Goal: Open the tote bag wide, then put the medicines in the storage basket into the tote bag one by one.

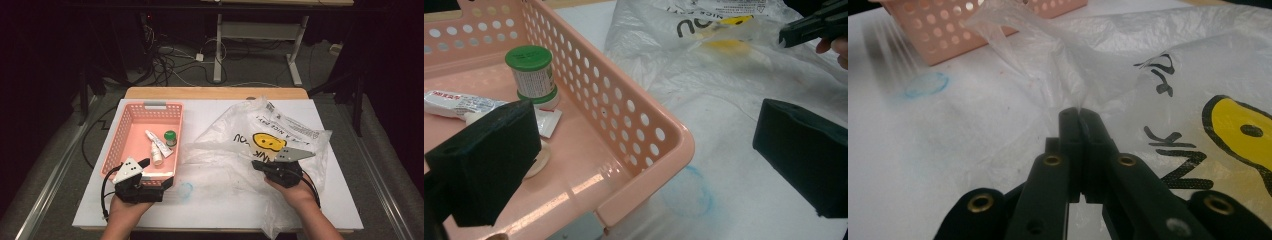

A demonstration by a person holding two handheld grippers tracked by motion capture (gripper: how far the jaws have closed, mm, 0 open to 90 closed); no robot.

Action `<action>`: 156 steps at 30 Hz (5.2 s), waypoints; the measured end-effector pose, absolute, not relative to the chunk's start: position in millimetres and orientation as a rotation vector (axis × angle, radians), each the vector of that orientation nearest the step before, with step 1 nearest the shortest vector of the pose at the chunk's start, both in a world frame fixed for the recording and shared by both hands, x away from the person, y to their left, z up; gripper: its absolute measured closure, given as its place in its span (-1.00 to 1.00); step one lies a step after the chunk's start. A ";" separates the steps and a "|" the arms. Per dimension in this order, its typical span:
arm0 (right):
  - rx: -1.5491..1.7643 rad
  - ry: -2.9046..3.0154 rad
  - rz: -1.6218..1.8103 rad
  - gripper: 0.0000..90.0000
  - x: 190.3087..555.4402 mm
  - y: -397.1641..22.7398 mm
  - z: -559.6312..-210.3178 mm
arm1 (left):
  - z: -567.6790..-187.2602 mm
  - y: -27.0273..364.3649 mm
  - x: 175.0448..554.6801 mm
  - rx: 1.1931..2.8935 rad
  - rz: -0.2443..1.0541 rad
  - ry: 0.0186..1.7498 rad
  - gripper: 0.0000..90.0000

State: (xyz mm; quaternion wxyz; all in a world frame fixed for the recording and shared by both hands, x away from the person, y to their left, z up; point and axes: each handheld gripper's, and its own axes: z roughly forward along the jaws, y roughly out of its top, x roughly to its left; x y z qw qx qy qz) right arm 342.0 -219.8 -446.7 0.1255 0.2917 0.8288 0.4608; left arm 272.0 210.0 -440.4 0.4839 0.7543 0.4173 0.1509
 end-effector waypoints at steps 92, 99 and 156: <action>0.771 2.344 1.385 1.00 337.4 -228.6 -436.4 | -461.7 231.2 462.6 2.133 0.292 1.776 0.97; 0.777 2.349 1.374 1.00 338.5 -228.0 -437.9 | -459.4 229.7 471.0 2.113 0.281 1.742 0.96; 0.802 2.321 1.381 1.00 337.7 -234.3 -436.9 | -468.0 207.6 474.5 2.143 0.178 1.756 0.51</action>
